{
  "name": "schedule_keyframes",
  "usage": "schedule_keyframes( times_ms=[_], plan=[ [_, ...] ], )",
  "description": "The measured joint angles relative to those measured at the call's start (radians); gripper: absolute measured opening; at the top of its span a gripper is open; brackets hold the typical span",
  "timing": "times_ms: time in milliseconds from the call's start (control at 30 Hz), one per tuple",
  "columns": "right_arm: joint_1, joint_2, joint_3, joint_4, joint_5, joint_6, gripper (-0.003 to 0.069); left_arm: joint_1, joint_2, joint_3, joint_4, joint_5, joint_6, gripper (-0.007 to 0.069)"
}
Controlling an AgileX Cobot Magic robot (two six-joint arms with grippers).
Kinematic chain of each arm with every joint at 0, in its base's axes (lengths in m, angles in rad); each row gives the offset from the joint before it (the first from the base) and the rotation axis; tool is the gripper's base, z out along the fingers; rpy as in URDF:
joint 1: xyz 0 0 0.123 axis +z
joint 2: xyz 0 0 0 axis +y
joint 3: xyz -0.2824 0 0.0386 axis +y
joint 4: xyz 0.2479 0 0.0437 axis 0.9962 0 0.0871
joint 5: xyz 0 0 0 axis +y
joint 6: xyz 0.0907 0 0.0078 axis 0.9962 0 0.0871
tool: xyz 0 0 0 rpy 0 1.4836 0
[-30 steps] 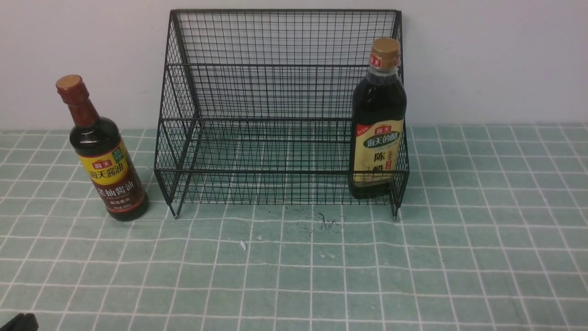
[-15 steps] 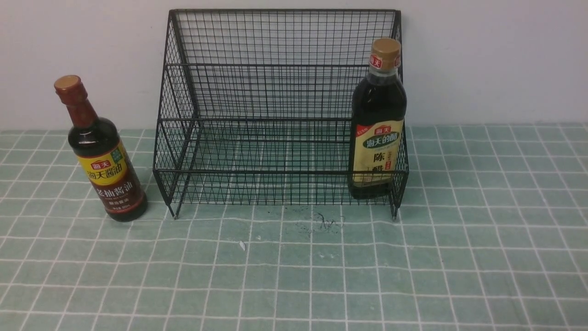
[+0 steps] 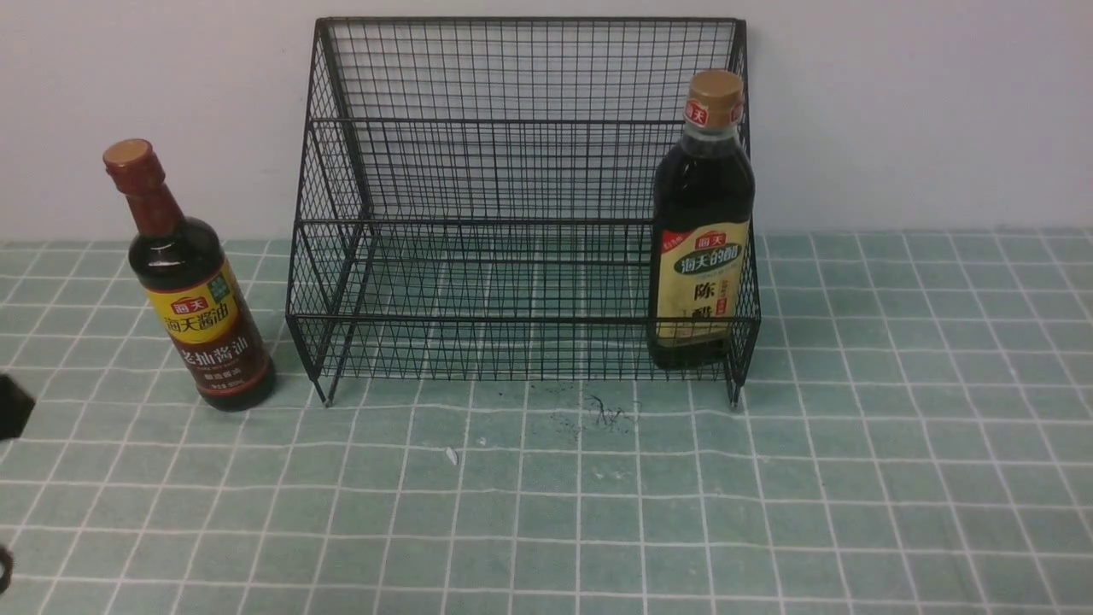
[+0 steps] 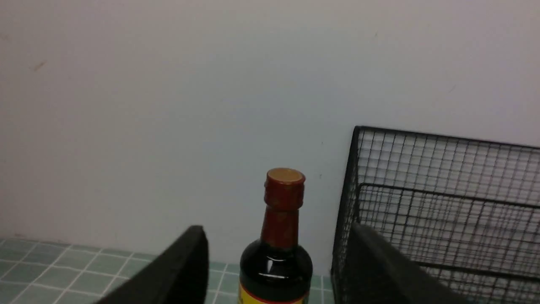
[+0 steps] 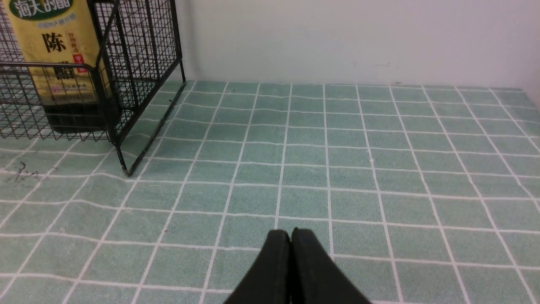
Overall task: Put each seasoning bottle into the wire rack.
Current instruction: Use the left arm to grab the condiment bottle closest to it
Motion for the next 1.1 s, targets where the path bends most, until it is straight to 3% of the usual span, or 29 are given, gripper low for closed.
schedule_keyframes(
  times_ms=[67,100,267,900,1100],
  plan=[
    [0.0,0.0,0.0,0.0,0.0,0.0,-0.0014,0.0,0.067,-0.031,0.0,-0.019,0.004,0.0492],
    [0.0,0.0,0.0,0.0,0.0,0.0,-0.0014,0.0,0.162,-0.069,0.0,-0.04,0.01,0.0549],
    [0.0,0.0,0.0,0.0,0.0,0.0,-0.0014,0.0,0.353,-0.18,0.0,-0.05,0.01,0.0611],
    [0.0,0.0,0.0,0.0,0.0,0.0,-0.0015,0.0,0.807,-0.429,0.0,-0.202,0.01,0.0611],
    [0.0,0.0,0.0,0.0,0.0,0.0,-0.0015,0.0,0.884,-0.461,0.0,-0.254,0.01,0.0571]
  ],
)
